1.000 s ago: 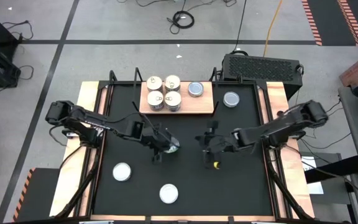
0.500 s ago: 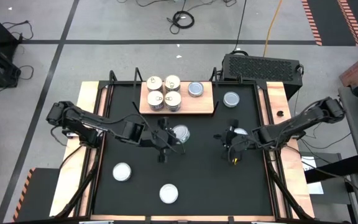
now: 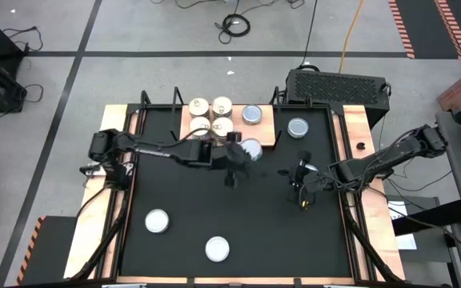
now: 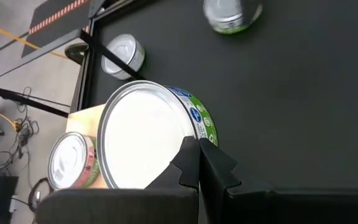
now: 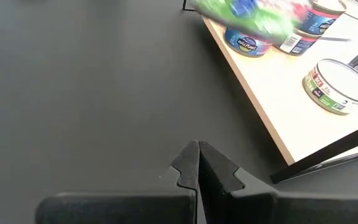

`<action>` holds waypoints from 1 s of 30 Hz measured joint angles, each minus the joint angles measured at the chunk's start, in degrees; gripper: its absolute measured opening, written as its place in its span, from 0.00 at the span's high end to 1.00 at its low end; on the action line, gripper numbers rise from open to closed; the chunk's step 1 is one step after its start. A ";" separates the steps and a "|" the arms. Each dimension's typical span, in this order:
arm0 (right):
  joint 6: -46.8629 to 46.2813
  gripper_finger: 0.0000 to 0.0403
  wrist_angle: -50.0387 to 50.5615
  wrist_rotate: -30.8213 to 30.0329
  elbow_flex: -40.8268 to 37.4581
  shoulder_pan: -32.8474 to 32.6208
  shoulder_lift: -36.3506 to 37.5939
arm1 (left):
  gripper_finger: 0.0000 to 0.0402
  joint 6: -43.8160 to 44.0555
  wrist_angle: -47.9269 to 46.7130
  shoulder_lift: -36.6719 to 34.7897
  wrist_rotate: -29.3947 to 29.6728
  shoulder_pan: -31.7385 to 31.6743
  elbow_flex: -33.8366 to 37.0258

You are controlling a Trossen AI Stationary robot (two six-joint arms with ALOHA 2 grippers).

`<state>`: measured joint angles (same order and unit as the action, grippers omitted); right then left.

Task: Stack canned seafood by type on shelf
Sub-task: Put the green tuna can on the shelf

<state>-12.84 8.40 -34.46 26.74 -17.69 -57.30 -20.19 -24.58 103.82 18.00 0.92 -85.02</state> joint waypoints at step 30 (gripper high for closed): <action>7.56 1.00 -0.70 0.11 0.00 8.84 -0.02 | 1.00 -13.24 3.70 13.89 -10.76 -16.36 -5.15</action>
<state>-5.28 7.71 -34.35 26.74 -8.85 -57.32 -33.43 -20.87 117.71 7.25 -15.44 -90.17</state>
